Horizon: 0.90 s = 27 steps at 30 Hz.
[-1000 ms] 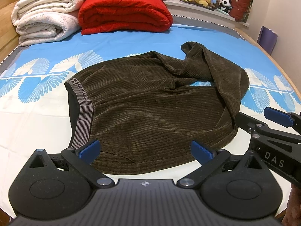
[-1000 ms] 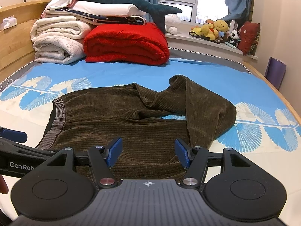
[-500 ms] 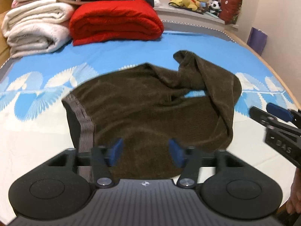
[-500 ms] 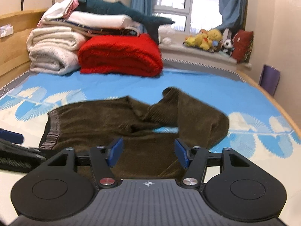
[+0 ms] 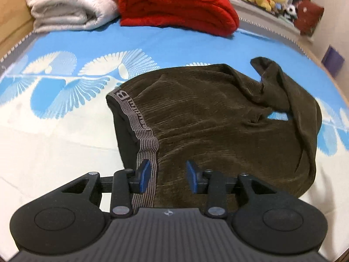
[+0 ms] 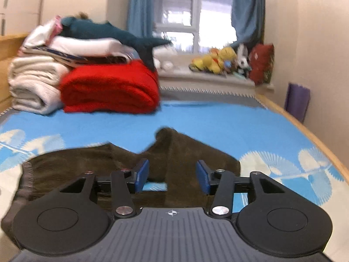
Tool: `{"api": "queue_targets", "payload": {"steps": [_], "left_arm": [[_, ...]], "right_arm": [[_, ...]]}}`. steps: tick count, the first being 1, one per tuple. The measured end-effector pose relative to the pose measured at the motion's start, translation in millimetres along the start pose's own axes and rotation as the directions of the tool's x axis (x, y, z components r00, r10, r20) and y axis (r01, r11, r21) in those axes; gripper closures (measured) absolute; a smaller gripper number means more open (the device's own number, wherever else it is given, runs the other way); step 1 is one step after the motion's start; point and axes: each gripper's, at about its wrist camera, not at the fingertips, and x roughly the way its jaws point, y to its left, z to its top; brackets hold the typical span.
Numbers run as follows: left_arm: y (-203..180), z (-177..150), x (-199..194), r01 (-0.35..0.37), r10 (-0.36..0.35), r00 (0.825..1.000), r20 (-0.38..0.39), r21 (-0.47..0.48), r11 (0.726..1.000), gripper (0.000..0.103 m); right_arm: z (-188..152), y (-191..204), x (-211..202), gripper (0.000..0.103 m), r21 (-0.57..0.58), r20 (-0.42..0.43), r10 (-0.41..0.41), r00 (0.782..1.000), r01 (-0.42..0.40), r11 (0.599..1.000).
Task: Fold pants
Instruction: 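Grasp the grey waistband with the left gripper while the right gripper grasps a pant leg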
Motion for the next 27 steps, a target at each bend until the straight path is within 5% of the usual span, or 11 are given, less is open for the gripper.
{"api": "queue_targets", "payload": {"steps": [5, 9, 13, 17, 21, 24, 25, 27], "left_arm": [[34.5, -6.1, 39.9, -0.006, -0.004, 0.997, -0.077, -0.134, 0.991, 0.061], [74.9, -5.9, 55.2, -0.005, -0.025, 0.995, -0.099, -0.286, 0.958, 0.046], [92.5, -4.6, 69.5, 0.020, -0.085, 0.985, -0.151, -0.387, 0.922, 0.024], [84.8, -6.4, 88.2, 0.025, -0.106, 0.970, -0.218, -0.345, 0.938, 0.020], [72.4, -12.3, 107.5, -0.039, -0.034, 0.947, -0.319, -0.218, 0.975, 0.020], [67.4, -15.7, 112.1, -0.063, 0.006, 0.937, -0.351, -0.150, 0.987, 0.020], [66.5, -16.8, 111.3, -0.062, 0.009, 0.938, -0.347, -0.141, 0.988, 0.020], [63.6, -21.2, 110.4, -0.055, 0.014, 0.937, -0.348, -0.110, 0.992, 0.023]], "right_arm": [[-13.8, -23.3, 55.4, 0.052, 0.065, -0.137, -0.057, 0.989, 0.066, 0.996], [-24.6, -19.6, 93.6, 0.045, 0.080, -0.219, -0.019, 0.976, 0.038, 0.996], [-38.0, 6.1, 129.6, 0.033, -0.031, -0.294, 0.013, 0.956, -0.023, 0.999], [-57.7, 27.9, 163.0, 0.028, -0.152, -0.375, -0.020, 0.927, -0.041, 0.988], [-79.8, 38.7, 183.0, 0.028, -0.219, -0.464, -0.043, 0.885, -0.068, 0.973], [-87.1, 45.1, 184.7, 0.029, -0.283, -0.457, -0.088, 0.885, -0.051, 0.958], [-85.8, 45.3, 182.6, 0.031, -0.278, -0.455, -0.096, 0.885, -0.039, 0.960], [-81.8, 43.2, 174.4, 0.052, -0.276, -0.449, -0.099, 0.888, -0.032, 0.961]]}}
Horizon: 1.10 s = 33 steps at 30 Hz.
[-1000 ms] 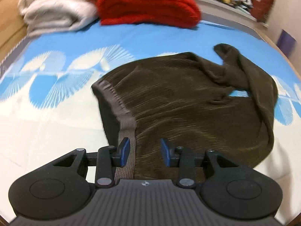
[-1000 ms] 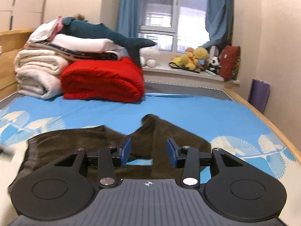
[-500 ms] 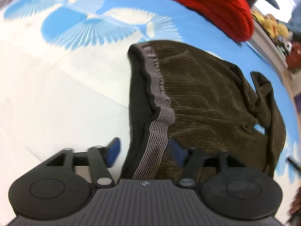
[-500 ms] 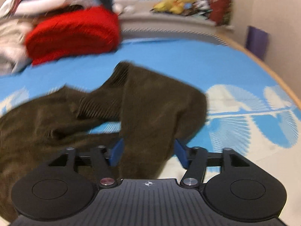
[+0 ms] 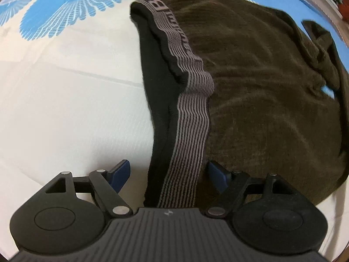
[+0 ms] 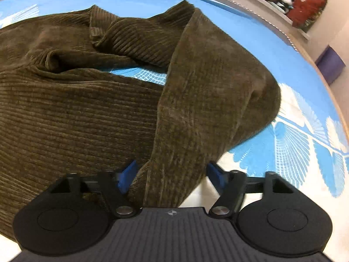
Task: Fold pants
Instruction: 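Grasp the grey waistband with the left gripper while the right gripper grasps a pant leg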
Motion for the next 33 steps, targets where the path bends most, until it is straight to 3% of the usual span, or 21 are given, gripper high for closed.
{"api": "queue_targets", "payload": {"steps": [1, 2, 3, 5, 6, 8, 10, 14, 18, 21, 23, 26, 29, 30, 33], "left_arm": [[-2.0, -3.3, -0.9, 0.002, -0.002, 1.000, 0.004, 0.023, 1.000, 0.029], [-4.1, -6.3, -3.1, 0.011, -0.012, 1.000, 0.017, 0.048, 0.999, 0.036], [-5.6, -8.7, -6.4, 0.033, -0.035, 0.999, 0.028, 0.064, 0.997, 0.049], [-7.9, -12.3, -14.5, 0.014, -0.019, 0.998, 0.054, 0.084, 0.996, 0.067], [-8.7, -13.6, -19.9, 0.000, -0.006, 0.998, 0.068, 0.092, 0.996, 0.083], [-7.5, -14.4, -32.8, 0.013, -0.022, 0.995, 0.098, 0.090, 0.996, 0.090], [-7.0, -15.5, -48.4, 0.039, -0.051, 0.989, 0.136, 0.088, 0.995, 0.094], [-5.2, -24.8, -69.3, 0.078, -0.095, 0.982, 0.165, 0.105, 0.991, 0.095], [0.6, -35.7, -84.3, 0.088, -0.111, 0.976, 0.187, 0.126, 0.988, 0.096], [-2.9, -40.6, -67.0, 0.033, -0.046, 0.994, 0.094, 0.135, 0.990, 0.094], [-7.6, -40.9, -55.1, 0.000, -0.006, 0.999, 0.032, 0.160, 0.987, 0.094], [-4.4, -31.6, -52.1, 0.021, -0.025, 0.999, 0.038, 0.104, 0.994, 0.084], [-4.1, -18.7, -51.8, 0.069, -0.072, 0.996, 0.048, 0.056, 0.996, 0.062], [-3.2, -20.0, -50.4, 0.069, -0.071, 0.996, 0.052, 0.050, 0.996, 0.050], [-6.3, -15.9, -37.2, 0.051, -0.051, 0.999, 0.008, 0.047, 0.998, 0.044]], "right_arm": [[-1.1, -2.1, -4.6, 0.058, 0.002, 0.010, 0.002, 1.000, -0.002, 1.000], [-2.3, -6.6, -10.9, 0.072, 0.010, 0.019, 0.018, 1.000, -0.018, 1.000], [-3.7, -11.9, -18.0, 0.086, 0.026, 0.028, 0.036, 0.999, -0.037, 0.999], [-5.2, -23.9, -35.8, 0.093, 0.054, 0.056, 0.047, 0.997, -0.051, 0.997], [-7.1, -29.0, -45.9, 0.097, 0.066, 0.074, 0.043, 0.996, -0.048, 0.997], [-11.2, -42.2, -69.3, 0.097, 0.092, 0.123, 0.028, 0.992, -0.040, 0.995], [-21.9, -62.5, -97.1, 0.097, 0.135, 0.172, 0.072, 0.982, -0.096, 0.986], [-58.0, -79.2, -130.8, 0.097, 0.066, 0.186, 0.151, 0.971, -0.165, 0.984], [-95.0, -84.2, -148.0, 0.097, -0.076, 0.088, 0.319, 0.944, -0.313, 0.947], [-118.4, -78.7, -140.7, 0.096, -0.153, -0.051, 0.379, 0.924, -0.382, 0.911], [-126.3, -77.7, -134.1, 0.095, -0.189, -0.094, 0.345, 0.934, -0.357, 0.915], [-113.3, -95.6, -133.1, 0.087, -0.101, -0.047, 0.371, 0.928, -0.374, 0.922], [-95.7, -121.8, -137.2, 0.068, 0.035, 0.074, 0.362, 0.929, -0.365, 0.930], [-90.0, -125.3, -135.0, 0.064, 0.070, 0.106, 0.350, 0.931, -0.358, 0.931], [-76.0, -126.2, -122.5, 0.061, 0.132, 0.145, 0.297, 0.944, -0.316, 0.940]]}}
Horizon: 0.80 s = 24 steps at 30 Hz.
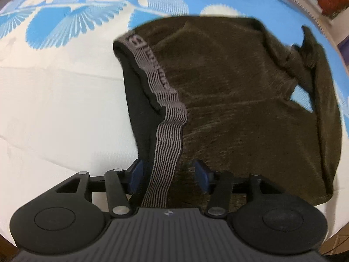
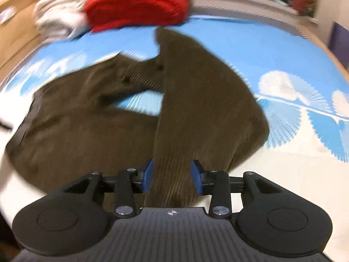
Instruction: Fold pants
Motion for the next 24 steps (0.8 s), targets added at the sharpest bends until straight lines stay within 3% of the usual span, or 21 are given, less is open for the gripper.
{"api": "queue_targets", "payload": {"steps": [3, 6, 11, 14, 15, 16, 19, 21, 22, 24], "left_arm": [[-3.3, 2.9, 10.6, -0.012, 0.012, 1.000, -0.018, 0.018, 1.000, 0.031], [-4.4, 4.0, 18.1, -0.020, 0.022, 0.999, -0.039, 0.034, 0.999, 0.031], [-2.2, 1.8, 35.1, -0.051, 0.057, 0.994, -0.091, 0.063, 0.997, 0.031], [-2.2, -1.1, 42.5, -0.055, 0.065, 0.992, -0.112, 0.091, 0.994, 0.035], [-3.0, -2.3, 45.2, -0.062, 0.075, 0.990, -0.118, 0.110, 0.992, 0.043], [-4.6, -4.1, 47.6, -0.077, 0.093, 0.989, -0.117, 0.137, 0.988, 0.051], [-10.8, -9.4, 47.3, -0.087, 0.107, 0.990, -0.087, 0.208, 0.974, 0.063], [-15.5, -13.8, 42.9, -0.103, 0.121, 0.991, -0.058, 0.246, 0.964, 0.070], [-17.4, -15.7, 39.1, -0.112, 0.127, 0.991, -0.040, 0.257, 0.960, 0.084], [-18.5, -19.7, 30.6, -0.137, 0.144, 0.990, -0.003, 0.284, 0.949, 0.084]], "right_arm": [[6.9, 18.4, 30.6, 0.057, -0.026, -0.016, -0.049, 0.999, 0.048, 0.998], [12.1, 38.0, 66.0, 0.047, -0.086, -0.048, -0.081, 0.996, 0.077, 0.993], [10.6, 72.1, 125.5, 0.044, -0.206, -0.156, -0.126, 0.980, 0.092, 0.974], [7.2, 75.5, 141.8, 0.050, -0.260, -0.189, -0.206, 0.960, 0.153, 0.953], [10.9, 71.7, 139.5, 0.076, -0.231, -0.183, -0.204, 0.962, 0.159, 0.960], [15.4, 65.4, 135.1, 0.093, -0.192, -0.180, -0.204, 0.962, 0.170, 0.967], [26.2, 37.6, 97.9, 0.099, -0.061, -0.086, -0.222, 0.971, 0.218, 0.974], [25.7, 12.5, 70.0, 0.100, 0.016, -0.033, -0.257, 0.966, 0.258, 0.966], [21.5, -2.7, 55.0, 0.100, 0.060, -0.020, -0.272, 0.962, 0.273, 0.960], [3.5, -38.5, 24.5, 0.101, 0.136, -0.029, -0.287, 0.957, 0.289, 0.948]]}}
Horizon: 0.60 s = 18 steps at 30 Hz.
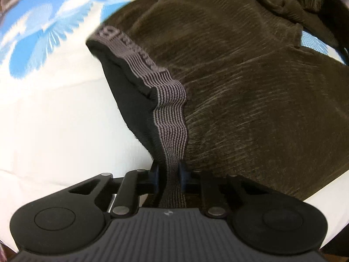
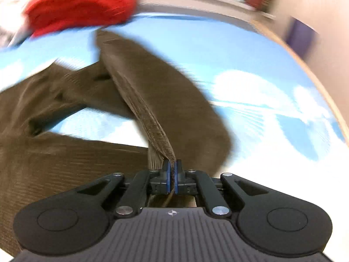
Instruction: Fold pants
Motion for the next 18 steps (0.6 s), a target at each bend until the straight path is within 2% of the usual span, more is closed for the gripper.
{"api": "queue_targets", "payload": {"steps": [2, 3, 5, 6, 7, 8, 10, 14, 16, 18], "left_arm": [[0.5, -5.1, -9.7, -0.009, 0.008, 0.999, 0.031, 0.019, 1.000, 0.085], [0.3, -7.6, -14.4, -0.015, 0.014, 0.999, 0.042, 0.027, 1.000, 0.085], [2.3, -12.3, -18.7, -0.019, 0.017, 0.998, 0.054, 0.041, 0.999, 0.086], [2.0, -13.5, -20.3, -0.018, 0.015, 0.998, 0.056, 0.042, 0.999, 0.086], [2.6, -14.2, -20.7, -0.018, 0.016, 0.998, 0.055, 0.040, 0.999, 0.086], [4.3, -13.9, -19.7, -0.015, 0.014, 0.999, 0.051, 0.032, 0.999, 0.086], [4.3, -10.7, -19.5, -0.007, 0.006, 0.999, 0.041, 0.010, 1.000, 0.085], [3.8, -1.7, -16.1, -0.013, 0.013, 1.000, 0.007, -0.026, 1.000, 0.083], [5.9, 1.5, -11.2, -0.004, 0.004, 1.000, -0.011, -0.049, 0.999, 0.069], [9.1, 4.4, -7.7, 0.029, -0.031, 0.999, -0.022, -0.086, 0.996, 0.059]], "right_arm": [[-24.4, -38.6, -12.2, 0.101, 0.009, -0.063, -0.009, 0.998, 0.010, 1.000], [-38.5, -53.2, -14.1, 0.101, 0.008, -0.124, 0.004, 0.992, -0.003, 1.000], [-76.9, -77.6, -12.1, 0.101, 0.021, -0.294, 0.082, 0.952, -0.080, 0.997], [-96.9, -83.4, -11.1, 0.101, -0.004, -0.368, 0.114, 0.923, -0.124, 0.992], [-113.1, -84.2, -13.4, 0.100, -0.052, -0.413, 0.133, 0.901, -0.169, 0.984], [-125.8, -82.8, -18.7, 0.100, -0.118, -0.425, 0.127, 0.896, -0.194, 0.974], [-129.6, -86.1, -32.1, 0.100, -0.162, -0.383, 0.122, 0.916, -0.197, 0.967], [-100.6, -99.5, -63.7, 0.092, -0.079, -0.154, 0.177, 0.972, -0.191, 0.978], [-84.9, -89.5, -69.4, 0.078, -0.075, -0.026, 0.171, 0.985, -0.172, 0.982], [-71.2, -68.2, -67.7, 0.054, -0.110, 0.064, 0.180, 0.982, -0.172, 0.979]]}}
